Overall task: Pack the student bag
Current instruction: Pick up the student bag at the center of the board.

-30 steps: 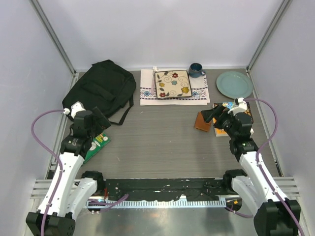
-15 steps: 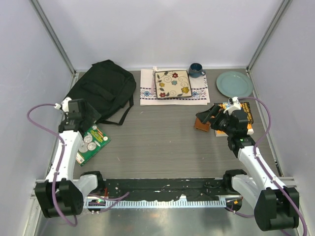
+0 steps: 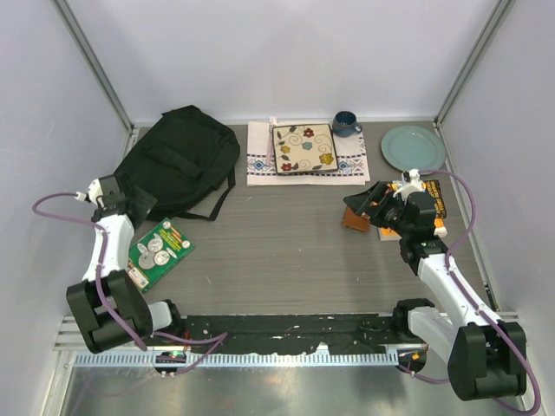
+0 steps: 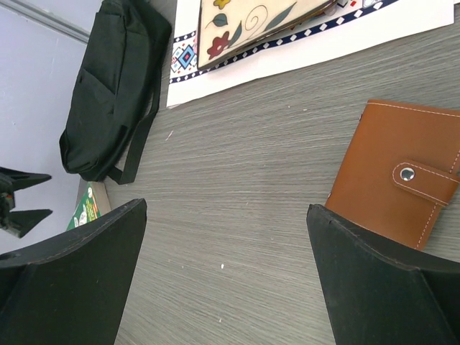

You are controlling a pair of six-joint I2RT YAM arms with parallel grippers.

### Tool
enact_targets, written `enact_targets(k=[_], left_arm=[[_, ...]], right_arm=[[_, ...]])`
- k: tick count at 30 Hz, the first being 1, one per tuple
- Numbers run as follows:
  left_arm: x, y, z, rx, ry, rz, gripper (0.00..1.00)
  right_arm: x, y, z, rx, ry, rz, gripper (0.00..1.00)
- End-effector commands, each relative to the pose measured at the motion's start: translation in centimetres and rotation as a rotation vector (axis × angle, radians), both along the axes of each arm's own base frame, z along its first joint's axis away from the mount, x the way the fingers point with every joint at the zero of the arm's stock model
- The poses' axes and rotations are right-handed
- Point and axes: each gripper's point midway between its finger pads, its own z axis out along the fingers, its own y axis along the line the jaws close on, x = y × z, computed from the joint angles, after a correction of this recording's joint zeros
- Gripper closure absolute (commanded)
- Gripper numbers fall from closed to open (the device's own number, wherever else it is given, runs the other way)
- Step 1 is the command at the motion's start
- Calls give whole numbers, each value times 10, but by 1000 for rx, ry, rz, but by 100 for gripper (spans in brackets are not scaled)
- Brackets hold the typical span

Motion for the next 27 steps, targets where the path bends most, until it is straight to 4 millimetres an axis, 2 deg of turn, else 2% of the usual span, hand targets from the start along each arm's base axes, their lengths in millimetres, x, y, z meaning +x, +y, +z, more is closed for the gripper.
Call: enact_targets(k=[1,3,4,7,10,13,14,16,17,21,22,24,25,27], left_arm=[[24,11,-7,-13,-29,39,0],[31,13,-10,-24,-27,44,0],[33,14,-19,-37,-10,44,0],[41,12,-30,-65,0,42,0],[43,19,-40,-49,6,73,0],[46,20,-51,-69,0,71,6],[47,19,-56,-75,-2,68,14],[51,17,-62,-89,-16,60,23],[53,15,-64,-99,-24,53,31],[53,11,-73,-117,-25,49,41],[53,11,-74,-120,-29,47,47],[52,10,-78,-125,-20,46,48],[53,10,-78,-127,-24,47,45],[55,7,-77,-136,-35,33,32]], right_arm=[[9,4,30,29,-87,10,2],[9,2,27,23,-79,-2,2],[10,1,27,18,-80,-6,2],[10,0,23,15,-66,-12,2],[10,0,22,13,-62,-14,2],[11,-1,20,13,-56,-21,2],[11,-1,20,12,-55,-22,2],[11,-1,18,11,-50,-24,2],[11,-1,17,11,-46,-24,2],[10,-3,17,6,-43,-29,2],[10,-3,16,6,-41,-30,2],[11,-2,15,7,-39,-29,2],[11,-3,15,7,-37,-29,2],[10,-2,14,8,-36,-26,2]])
